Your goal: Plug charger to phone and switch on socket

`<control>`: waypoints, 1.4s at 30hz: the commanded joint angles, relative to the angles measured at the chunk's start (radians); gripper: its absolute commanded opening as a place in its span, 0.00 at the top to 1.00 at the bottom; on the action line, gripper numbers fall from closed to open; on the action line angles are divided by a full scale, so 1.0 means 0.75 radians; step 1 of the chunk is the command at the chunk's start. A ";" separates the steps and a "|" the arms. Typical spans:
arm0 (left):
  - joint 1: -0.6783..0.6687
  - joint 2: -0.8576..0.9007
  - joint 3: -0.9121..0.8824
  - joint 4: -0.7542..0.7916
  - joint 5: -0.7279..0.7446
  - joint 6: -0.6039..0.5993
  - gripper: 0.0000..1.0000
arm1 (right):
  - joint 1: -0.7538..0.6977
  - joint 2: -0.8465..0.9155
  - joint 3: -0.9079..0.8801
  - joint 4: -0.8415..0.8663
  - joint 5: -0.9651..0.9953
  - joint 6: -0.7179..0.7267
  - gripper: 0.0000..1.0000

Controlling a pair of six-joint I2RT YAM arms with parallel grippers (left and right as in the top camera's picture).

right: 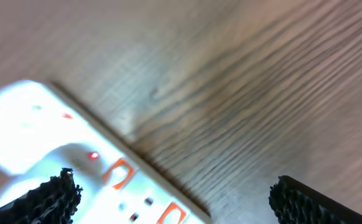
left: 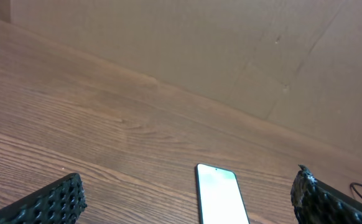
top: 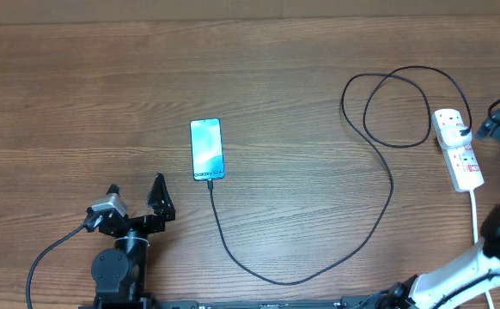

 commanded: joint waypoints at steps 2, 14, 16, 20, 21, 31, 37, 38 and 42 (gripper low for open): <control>0.001 -0.014 -0.004 0.001 0.010 0.030 0.00 | 0.005 -0.232 0.021 0.006 -0.007 0.002 0.00; 0.001 -0.014 -0.004 0.001 0.010 0.030 0.00 | 0.006 -0.544 0.021 0.006 -0.007 0.002 0.00; 0.001 -0.014 -0.004 0.001 0.010 0.030 0.00 | 0.006 -0.585 0.021 0.006 -0.007 0.002 0.00; 0.001 -0.014 -0.004 0.001 0.010 0.030 0.00 | 0.006 -0.673 0.021 0.005 -0.007 0.002 0.00; 0.001 -0.014 -0.004 0.001 0.010 0.030 0.01 | 0.007 -0.693 0.021 0.005 -0.007 0.002 0.00; 0.001 -0.014 -0.004 0.001 0.010 0.030 0.00 | 0.008 -0.842 0.021 0.005 -0.007 0.002 0.00; 0.001 -0.014 -0.004 0.001 0.010 0.030 0.00 | 0.008 -0.869 0.021 -0.033 -0.007 0.002 0.00; 0.001 -0.014 -0.004 0.001 0.010 0.030 0.00 | 0.008 -0.876 0.021 -0.045 -0.007 0.002 0.00; 0.001 -0.014 -0.004 0.001 0.010 0.030 0.00 | 0.022 -0.903 0.021 -0.086 -0.007 0.002 0.00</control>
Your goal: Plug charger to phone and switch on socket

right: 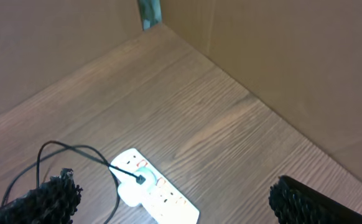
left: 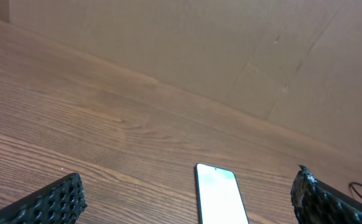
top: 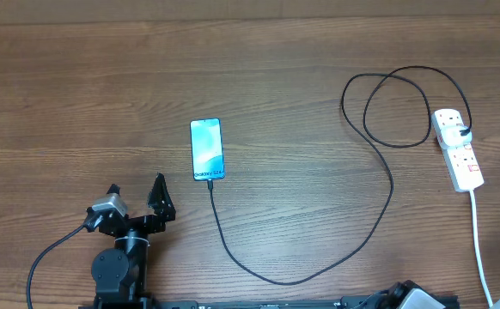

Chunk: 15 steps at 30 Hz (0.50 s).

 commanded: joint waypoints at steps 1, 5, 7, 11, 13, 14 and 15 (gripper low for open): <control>0.001 -0.014 -0.004 0.002 0.006 0.030 0.00 | 0.027 -0.062 0.021 -0.006 0.000 0.003 0.00; 0.001 -0.014 -0.004 0.002 0.006 0.030 0.00 | 0.110 -0.083 0.021 -0.006 -0.001 0.003 0.00; 0.001 -0.014 -0.004 0.002 0.006 0.030 0.00 | 0.174 -0.088 0.021 -0.006 0.000 0.003 0.00; 0.001 -0.014 -0.004 0.002 0.006 0.030 0.00 | 0.347 -0.094 0.021 -0.007 -0.001 0.003 0.00; 0.001 -0.014 -0.004 0.002 0.006 0.030 0.00 | 0.435 -0.102 0.021 -0.008 0.001 0.002 0.00; 0.001 -0.014 -0.004 0.002 0.006 0.030 0.01 | 0.477 -0.108 0.021 -0.009 0.001 0.002 0.00; 0.001 -0.014 -0.004 0.002 0.006 0.030 0.00 | 0.505 -0.112 0.021 -0.009 0.001 0.002 0.00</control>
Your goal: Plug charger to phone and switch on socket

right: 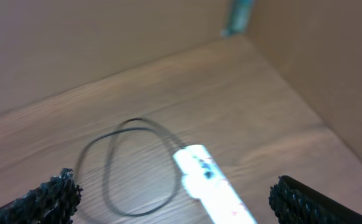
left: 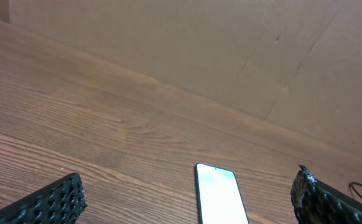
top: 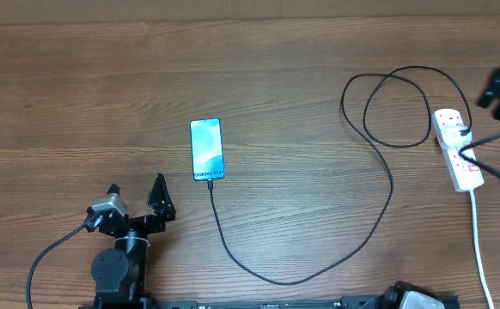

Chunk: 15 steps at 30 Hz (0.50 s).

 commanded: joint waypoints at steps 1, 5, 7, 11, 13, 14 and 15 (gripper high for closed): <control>0.001 -0.014 -0.004 0.001 0.007 0.030 0.00 | 0.111 -0.048 0.021 -0.003 0.002 0.003 0.00; 0.001 -0.014 -0.004 0.001 0.007 0.030 0.00 | 0.256 -0.048 0.014 -0.038 -0.019 0.057 0.00; 0.001 -0.014 -0.004 0.001 0.007 0.030 0.00 | 0.308 -0.040 -0.018 -0.063 -0.020 0.058 0.00; 0.001 -0.014 -0.004 0.001 0.007 0.030 0.00 | 0.344 -0.038 -0.179 -0.067 -0.024 0.059 0.00; 0.001 -0.014 -0.004 0.001 0.007 0.030 0.00 | 0.344 -0.039 -0.304 -0.040 -0.025 0.071 0.00; 0.001 -0.014 -0.004 0.001 0.007 0.030 0.00 | 0.344 -0.041 -0.351 -0.025 -0.026 0.076 0.00; 0.001 -0.014 -0.004 0.001 0.007 0.030 0.00 | 0.344 -0.045 -0.419 0.000 -0.035 0.079 0.00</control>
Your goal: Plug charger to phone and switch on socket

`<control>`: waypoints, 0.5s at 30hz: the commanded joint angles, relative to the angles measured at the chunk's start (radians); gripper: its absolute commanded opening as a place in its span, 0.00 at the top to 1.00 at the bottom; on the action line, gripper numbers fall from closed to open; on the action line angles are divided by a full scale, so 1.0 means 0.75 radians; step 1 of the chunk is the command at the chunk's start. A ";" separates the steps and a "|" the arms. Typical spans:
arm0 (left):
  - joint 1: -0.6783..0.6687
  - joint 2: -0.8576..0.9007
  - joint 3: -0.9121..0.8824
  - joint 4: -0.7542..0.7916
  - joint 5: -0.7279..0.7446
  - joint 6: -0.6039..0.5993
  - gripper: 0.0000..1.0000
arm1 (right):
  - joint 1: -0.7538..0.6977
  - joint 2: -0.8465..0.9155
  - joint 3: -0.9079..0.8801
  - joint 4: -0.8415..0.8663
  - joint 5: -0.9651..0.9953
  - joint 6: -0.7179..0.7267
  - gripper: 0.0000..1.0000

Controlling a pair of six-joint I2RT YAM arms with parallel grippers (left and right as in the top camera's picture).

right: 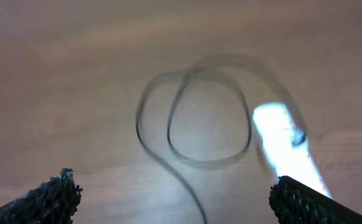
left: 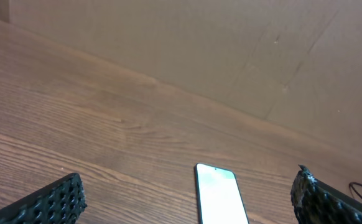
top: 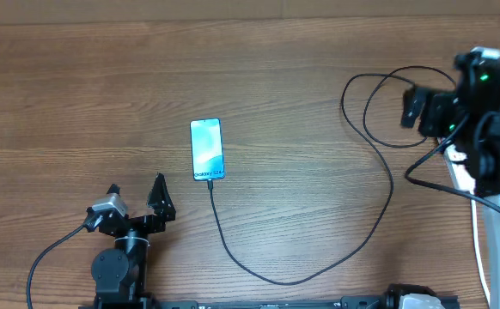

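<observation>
The phone (top: 206, 148) lies face up mid-table with its screen lit; it also shows in the left wrist view (left: 220, 194). A black charger cable (top: 386, 194) runs from the phone's near end, curves right and coils in a loop (right: 206, 112). The white socket strip (right: 287, 140) looks blurred in the right wrist view and is mostly hidden under my right arm in the overhead view. My right gripper (top: 417, 110) (right: 175, 199) hangs open and empty above the loop, left of the strip. My left gripper (top: 136, 193) (left: 188, 193) rests open and empty near the front edge, short of the phone.
A brown cardboard wall (left: 231, 50) lines the far edge of the wooden table (top: 78, 86). The strip's white mains lead (top: 480, 245) runs to the front right edge. The left arm's base (top: 117, 266) sits at the front left.
My right arm has moved left from the table's upper right edge and now covers the socket strip, with its gripper over the cable loop. The left arm, phone and cable are unchanged.
My right gripper was first low beside the socket strip, where a red light showed. It was then high and nearly out of the overhead view, then at the upper right edge, and is now above the loop. The left gripper stayed open and still.
</observation>
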 commanded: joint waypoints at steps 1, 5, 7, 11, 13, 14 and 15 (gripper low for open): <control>0.001 -0.014 -0.004 0.001 0.006 0.031 0.00 | 0.004 -0.009 -0.176 0.052 -0.026 0.028 0.00; 0.001 -0.014 -0.004 0.001 0.006 0.030 0.00 | 0.005 -0.036 -0.410 0.193 -0.131 0.028 0.00; 0.001 -0.014 -0.004 0.001 0.006 0.031 0.00 | 0.006 -0.051 -0.505 0.245 -0.203 0.028 0.00; 0.001 -0.014 -0.004 0.001 0.006 0.030 0.00 | 0.006 -0.065 -0.636 0.299 -0.328 0.028 0.00; 0.001 -0.014 -0.004 0.001 0.006 0.030 0.00 | 0.006 -0.069 -0.682 0.324 -0.357 0.028 0.00; 0.001 -0.014 -0.004 0.001 0.006 0.030 0.00 | 0.007 -0.071 -0.706 0.343 -0.371 0.027 0.00; 0.001 -0.014 -0.004 0.001 0.006 0.031 0.01 | 0.008 -0.075 -0.732 0.369 -0.371 0.027 0.00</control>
